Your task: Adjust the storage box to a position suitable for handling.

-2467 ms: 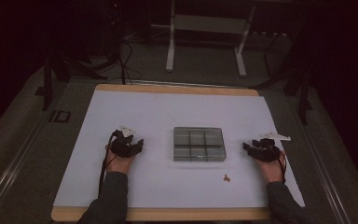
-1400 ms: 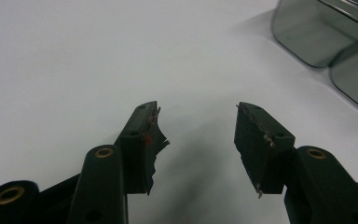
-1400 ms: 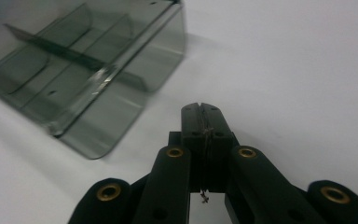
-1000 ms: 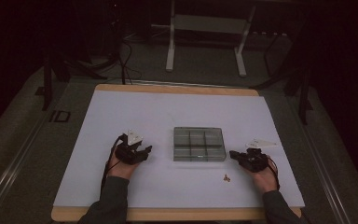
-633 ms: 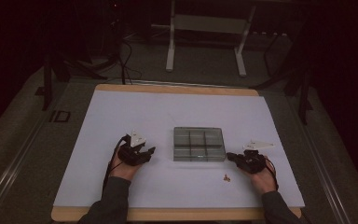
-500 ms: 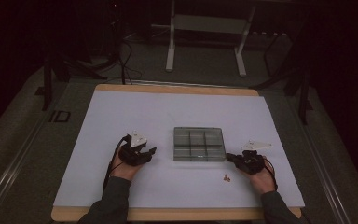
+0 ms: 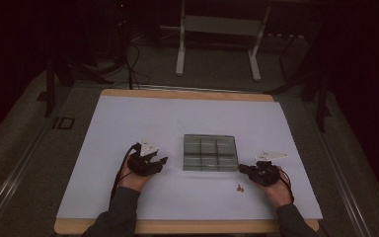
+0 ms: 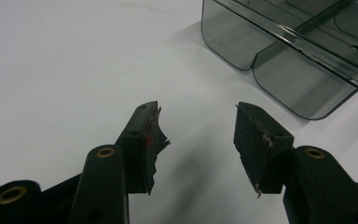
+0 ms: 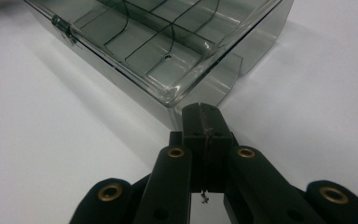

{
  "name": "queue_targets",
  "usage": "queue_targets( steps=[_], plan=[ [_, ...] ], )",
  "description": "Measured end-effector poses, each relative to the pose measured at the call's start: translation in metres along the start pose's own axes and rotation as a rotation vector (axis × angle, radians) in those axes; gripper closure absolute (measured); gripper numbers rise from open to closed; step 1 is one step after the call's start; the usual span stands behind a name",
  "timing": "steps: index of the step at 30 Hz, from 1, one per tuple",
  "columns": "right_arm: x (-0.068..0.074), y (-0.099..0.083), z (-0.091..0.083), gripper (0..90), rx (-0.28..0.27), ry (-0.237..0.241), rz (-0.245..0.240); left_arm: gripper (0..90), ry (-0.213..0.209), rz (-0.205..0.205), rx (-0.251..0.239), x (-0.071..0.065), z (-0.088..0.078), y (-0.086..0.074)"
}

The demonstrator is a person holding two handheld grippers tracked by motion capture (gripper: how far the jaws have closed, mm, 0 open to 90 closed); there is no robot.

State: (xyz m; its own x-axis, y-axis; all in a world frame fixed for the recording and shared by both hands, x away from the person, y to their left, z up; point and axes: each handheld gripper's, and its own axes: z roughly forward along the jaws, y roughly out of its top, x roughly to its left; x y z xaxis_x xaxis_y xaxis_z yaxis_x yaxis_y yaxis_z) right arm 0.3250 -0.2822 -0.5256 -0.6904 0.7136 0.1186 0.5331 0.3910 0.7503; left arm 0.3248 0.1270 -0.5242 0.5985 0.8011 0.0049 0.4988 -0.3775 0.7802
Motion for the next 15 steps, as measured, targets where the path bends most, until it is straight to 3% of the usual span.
queue_targets(
  steps=[15],
  plan=[
    [0.0051,-0.0002,-0.0092,88.4,0.022,0.019,-0.028,50.4,-0.023,0.002,-0.009,-0.0004,0.0022,0.0018]
  ],
)
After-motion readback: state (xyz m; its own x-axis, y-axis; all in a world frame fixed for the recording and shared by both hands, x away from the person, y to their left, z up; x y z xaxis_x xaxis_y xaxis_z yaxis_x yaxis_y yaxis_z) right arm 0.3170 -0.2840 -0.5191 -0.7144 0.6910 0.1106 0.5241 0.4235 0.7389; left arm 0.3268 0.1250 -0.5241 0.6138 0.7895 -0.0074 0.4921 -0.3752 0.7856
